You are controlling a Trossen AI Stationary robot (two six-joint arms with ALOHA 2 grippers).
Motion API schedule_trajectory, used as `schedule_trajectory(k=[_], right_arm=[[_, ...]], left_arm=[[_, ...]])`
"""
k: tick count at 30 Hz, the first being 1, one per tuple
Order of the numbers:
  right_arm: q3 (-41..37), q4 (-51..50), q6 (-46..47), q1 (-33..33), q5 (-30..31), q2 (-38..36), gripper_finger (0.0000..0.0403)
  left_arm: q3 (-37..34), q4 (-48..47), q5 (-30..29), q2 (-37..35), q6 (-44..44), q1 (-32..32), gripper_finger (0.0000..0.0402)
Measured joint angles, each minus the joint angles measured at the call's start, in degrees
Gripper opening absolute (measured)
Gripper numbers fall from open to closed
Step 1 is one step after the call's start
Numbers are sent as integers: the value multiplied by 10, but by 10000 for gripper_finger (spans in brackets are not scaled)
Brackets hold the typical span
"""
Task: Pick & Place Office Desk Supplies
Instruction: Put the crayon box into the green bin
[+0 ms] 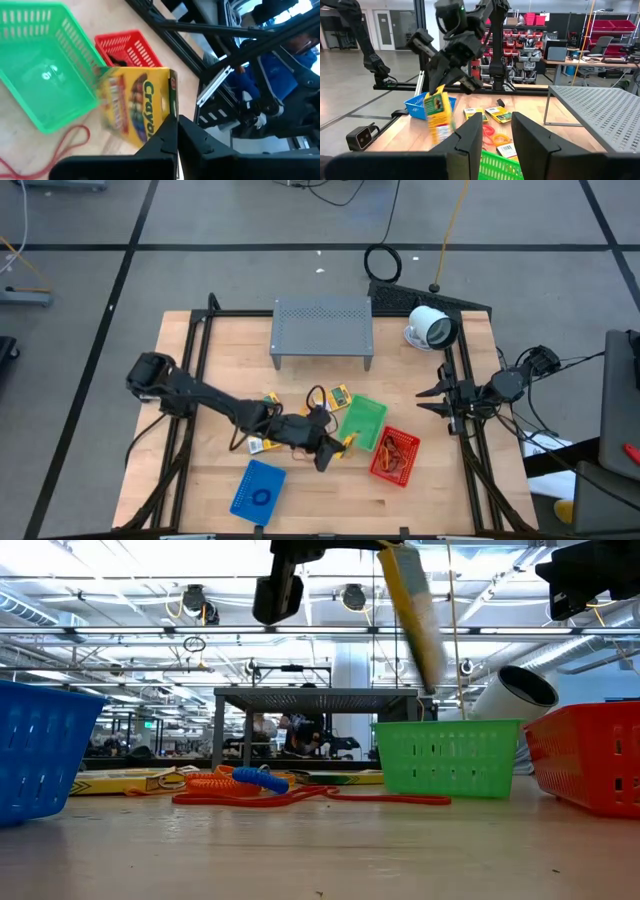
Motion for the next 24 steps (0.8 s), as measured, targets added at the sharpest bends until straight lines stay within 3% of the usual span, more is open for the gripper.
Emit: schedule_trajectory(k=[4, 15, 18, 21, 24], right_arm=[[0, 0, 0, 0, 0, 0, 98], [0, 0, 0, 0, 0, 0, 95], [0, 0, 0, 0, 0, 0, 96], [0, 0, 0, 0, 0, 0, 95], [0, 0, 0, 0, 0, 0, 94]], left_arm=[[0, -1, 26, -3, 19, 29, 1], [10, -84, 232, -3, 42, 130, 0], [59, -167, 305, -2, 106, 156, 0], [142, -313, 369, -2, 204, 181, 0], [231, -473, 391, 7, 304, 201, 0]])
